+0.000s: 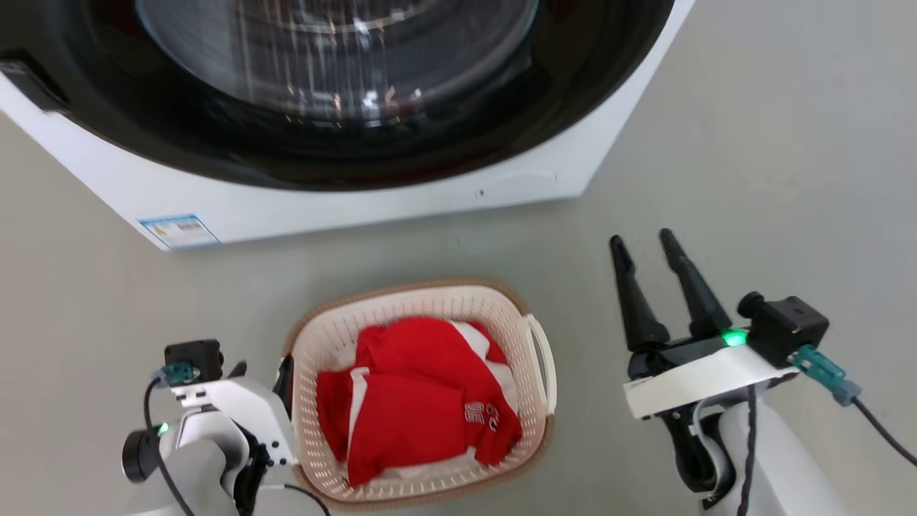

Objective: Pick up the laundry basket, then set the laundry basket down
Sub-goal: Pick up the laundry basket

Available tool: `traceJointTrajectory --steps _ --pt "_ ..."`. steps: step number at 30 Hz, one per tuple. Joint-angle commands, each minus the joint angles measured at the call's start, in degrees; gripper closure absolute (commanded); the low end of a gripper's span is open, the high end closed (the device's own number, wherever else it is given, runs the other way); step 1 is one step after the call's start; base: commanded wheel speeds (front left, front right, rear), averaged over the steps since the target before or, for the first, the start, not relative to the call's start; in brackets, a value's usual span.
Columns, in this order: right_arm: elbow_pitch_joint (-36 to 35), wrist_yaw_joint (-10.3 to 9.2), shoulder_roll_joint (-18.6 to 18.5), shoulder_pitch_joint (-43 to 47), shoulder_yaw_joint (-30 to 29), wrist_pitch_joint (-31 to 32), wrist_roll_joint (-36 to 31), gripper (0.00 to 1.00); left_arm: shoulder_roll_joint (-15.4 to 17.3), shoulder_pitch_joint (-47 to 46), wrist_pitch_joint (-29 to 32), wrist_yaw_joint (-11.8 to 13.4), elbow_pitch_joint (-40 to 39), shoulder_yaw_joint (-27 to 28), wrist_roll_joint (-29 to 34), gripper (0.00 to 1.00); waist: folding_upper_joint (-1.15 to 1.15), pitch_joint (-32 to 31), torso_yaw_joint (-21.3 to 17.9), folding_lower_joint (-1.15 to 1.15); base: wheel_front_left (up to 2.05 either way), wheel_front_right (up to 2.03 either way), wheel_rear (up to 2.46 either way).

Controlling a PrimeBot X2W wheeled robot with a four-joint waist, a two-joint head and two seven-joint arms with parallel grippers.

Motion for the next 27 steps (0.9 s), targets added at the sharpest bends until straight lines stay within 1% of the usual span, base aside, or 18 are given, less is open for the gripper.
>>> traceJointTrajectory --steps 1,3,4,6,11,14,15,20,23,27 --pt "-1.1 0.01 0.1 0.8 0.4 -0.6 -0.7 0.0 2.3 1.3 -0.7 0.3 -2.7 2.6 1.3 0.0 0.0 -3.1 1.1 0.0 0.0 0.0 0.0" --pt "-1.1 0.01 0.1 1.5 -0.4 -0.6 -0.9 0.0 2.8 3.0 -0.7 0.6 -6.0 4.6 2.9 0.0 0.0 -4.9 1.5 0.0 0.0 0.0 0.0" --pt "-1.0 0.01 0.1 2.4 -0.9 -0.6 -1.2 0.0 2.9 4.9 -0.7 0.9 -8.9 6.5 4.7 0.0 0.0 -6.7 1.9 0.0 0.0 0.0 0.0" --pt "-0.8 0.01 0.1 3.3 -1.4 -0.6 -1.6 0.0 2.8 6.7 -0.7 1.0 -11.7 8.5 6.4 0.0 0.0 -8.5 2.3 0.0 0.0 0.0 0.0" --pt "-0.5 0.01 0.1 5.3 -2.6 -0.6 -2.6 0.0 2.4 11.0 -0.7 1.4 -18.6 13.2 10.8 0.0 0.0 -12.6 3.3 0.0 0.0 0.0 0.0" --pt "-0.1 0.01 0.1 6.3 -3.4 -0.6 -2.8 0.0 1.6 13.7 -0.7 1.3 -22.7 16.3 12.3 0.0 0.0 -15.0 3.6 0.0 0.0 0.0 0.0" --pt "-0.1 0.01 0.1 6.3 -3.4 -0.6 -2.8 0.0 1.6 13.7 -0.7 1.3 -22.7 16.3 12.3 0.0 0.0 -15.0 3.6 0.0 0.0 0.0 0.0" --pt "-0.2 0.01 0.1 8.0 -4.1 -0.6 -3.1 0.0 0.8 18.4 -0.7 1.3 -31.4 20.4 16.5 0.0 0.0 -18.0 4.5 0.0 0.0 0.0 0.0" --pt "-0.5 0.01 0.1 8.8 -4.4 -0.6 -3.5 0.0 -0.1 21.3 -0.7 1.3 -37.1 23.4 18.4 0.0 0.0 -18.8 5.0 0.0 0.0 0.0 0.0" --pt "-0.8 0.01 0.1 9.7 -5.1 -0.6 -3.9 0.0 -0.9 24.5 -0.7 1.2 -43.2 25.8 21.4 0.0 0.0 -19.4 6.0 0.0 0.0 0.0 0.0"
